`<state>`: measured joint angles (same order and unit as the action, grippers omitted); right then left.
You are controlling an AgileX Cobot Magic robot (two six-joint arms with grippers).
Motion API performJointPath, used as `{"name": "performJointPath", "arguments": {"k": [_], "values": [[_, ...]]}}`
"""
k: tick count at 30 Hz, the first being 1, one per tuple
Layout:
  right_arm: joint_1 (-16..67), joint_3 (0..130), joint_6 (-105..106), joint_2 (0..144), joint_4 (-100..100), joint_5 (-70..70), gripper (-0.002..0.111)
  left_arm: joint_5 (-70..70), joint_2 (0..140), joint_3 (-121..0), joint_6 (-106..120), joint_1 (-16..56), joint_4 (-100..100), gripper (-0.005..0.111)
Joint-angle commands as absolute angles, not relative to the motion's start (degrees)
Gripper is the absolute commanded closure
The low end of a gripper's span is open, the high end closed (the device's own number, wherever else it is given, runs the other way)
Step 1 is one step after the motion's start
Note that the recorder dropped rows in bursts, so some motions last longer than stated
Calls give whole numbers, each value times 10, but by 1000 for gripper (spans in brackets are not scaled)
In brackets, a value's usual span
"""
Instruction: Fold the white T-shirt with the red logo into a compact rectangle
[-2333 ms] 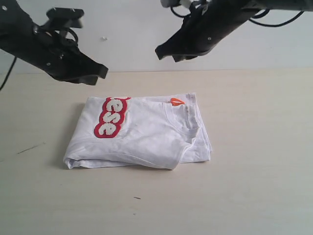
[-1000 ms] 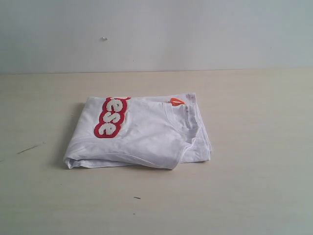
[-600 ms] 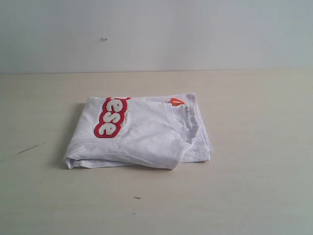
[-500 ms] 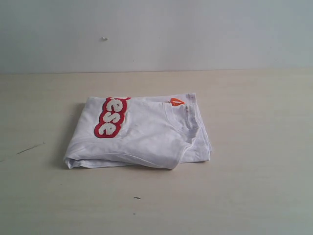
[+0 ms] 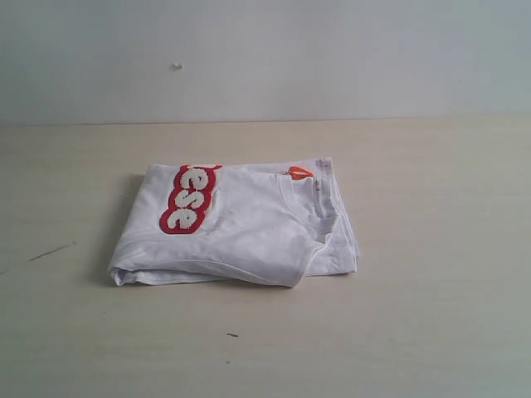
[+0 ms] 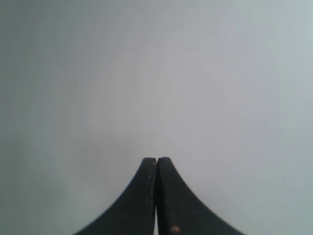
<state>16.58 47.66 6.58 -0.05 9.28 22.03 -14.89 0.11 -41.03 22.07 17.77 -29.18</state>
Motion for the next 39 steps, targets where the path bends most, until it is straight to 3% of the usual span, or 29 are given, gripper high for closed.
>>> {"name": "performJointPath", "arguments": {"k": [1,7,13,22,39], "values": [[166,471,57,0,86,222,108,-147,0,-413,218,177,-289,107],[125,471,43,0,84,238,108,-147,0,-413,218,177,-289,107],[27,472,42,0,105,236,108,-147,0,-413,221,177,-288,107],[27,472,32,0,104,314,108,-147,0,-413,221,177,-244,107],[27,472,32,0,105,316,108,-147,0,-413,221,174,-228,107]]}}
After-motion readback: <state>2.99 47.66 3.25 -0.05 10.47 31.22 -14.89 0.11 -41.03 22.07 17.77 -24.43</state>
